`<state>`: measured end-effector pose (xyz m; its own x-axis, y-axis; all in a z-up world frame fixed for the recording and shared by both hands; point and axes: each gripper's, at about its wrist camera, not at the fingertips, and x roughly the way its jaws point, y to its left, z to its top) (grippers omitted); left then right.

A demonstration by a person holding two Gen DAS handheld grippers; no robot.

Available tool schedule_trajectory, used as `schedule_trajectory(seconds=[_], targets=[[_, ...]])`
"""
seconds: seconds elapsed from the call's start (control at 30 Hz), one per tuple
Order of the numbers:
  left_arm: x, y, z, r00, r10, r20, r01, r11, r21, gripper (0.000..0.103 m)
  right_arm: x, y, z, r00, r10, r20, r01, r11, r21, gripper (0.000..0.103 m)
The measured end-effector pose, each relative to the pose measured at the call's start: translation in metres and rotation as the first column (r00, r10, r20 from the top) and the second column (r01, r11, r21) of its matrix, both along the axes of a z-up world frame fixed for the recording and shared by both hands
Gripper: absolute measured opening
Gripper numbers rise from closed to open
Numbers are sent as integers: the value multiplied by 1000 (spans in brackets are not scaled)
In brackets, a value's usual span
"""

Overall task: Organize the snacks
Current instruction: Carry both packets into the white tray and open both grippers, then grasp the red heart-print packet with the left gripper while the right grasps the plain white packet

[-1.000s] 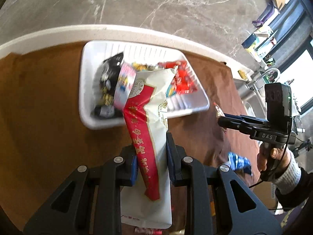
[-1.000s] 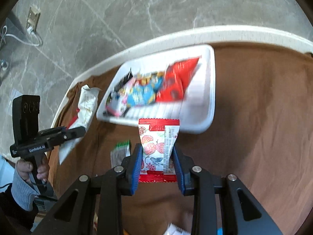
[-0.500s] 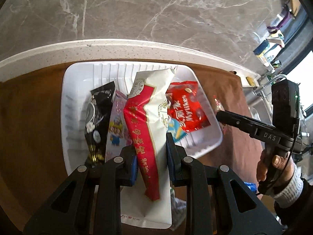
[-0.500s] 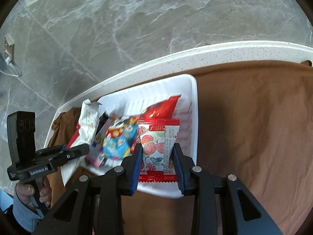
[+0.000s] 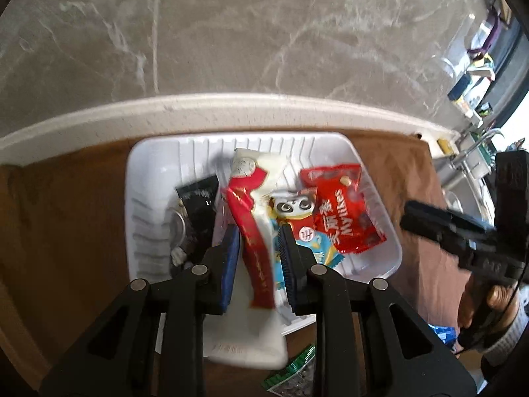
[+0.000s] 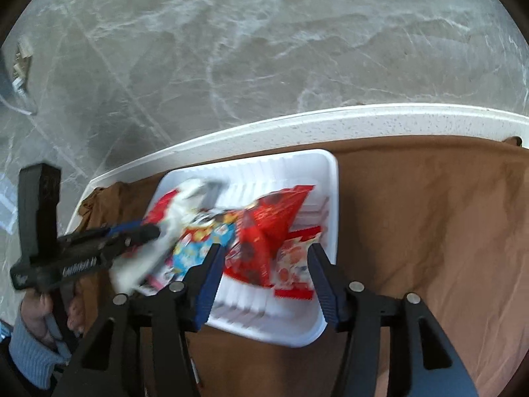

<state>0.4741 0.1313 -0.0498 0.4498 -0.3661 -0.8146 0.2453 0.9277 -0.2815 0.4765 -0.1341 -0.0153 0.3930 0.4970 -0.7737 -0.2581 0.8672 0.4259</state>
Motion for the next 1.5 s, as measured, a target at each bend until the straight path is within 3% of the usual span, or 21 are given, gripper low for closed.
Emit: schedule_trajectory(seconds=[0.23,0.5,0.73,1.07,1.3,1.5], targets=[[-17,9,32,998,26,61,-25,1000,-18,23,-36,0,20,999,41,27,-41,999,7,58],[-87,17,44,999,-9,52,10,1000,-25,23,-95,-4,41,991,124,50,-124,992,-9,64],[-159,18,22,998,-57,-24,57,998,19,23,-158,-4,39,980,196,41,-191,978,-88,64],[-251,15,-26,980,-140,-140,155,983,97,23,-228,-14,5,974,220,-45,-225,962,-154,64],[-268,7,-48,971,-166,-170,191,971,143,23,-249,-24,-13,981,180,-73,-191,963,-191,64],[-260,3,-51,971,-168,-170,195,969,154,23,-254,-30,-21,983,157,-90,-172,966,-192,64]])
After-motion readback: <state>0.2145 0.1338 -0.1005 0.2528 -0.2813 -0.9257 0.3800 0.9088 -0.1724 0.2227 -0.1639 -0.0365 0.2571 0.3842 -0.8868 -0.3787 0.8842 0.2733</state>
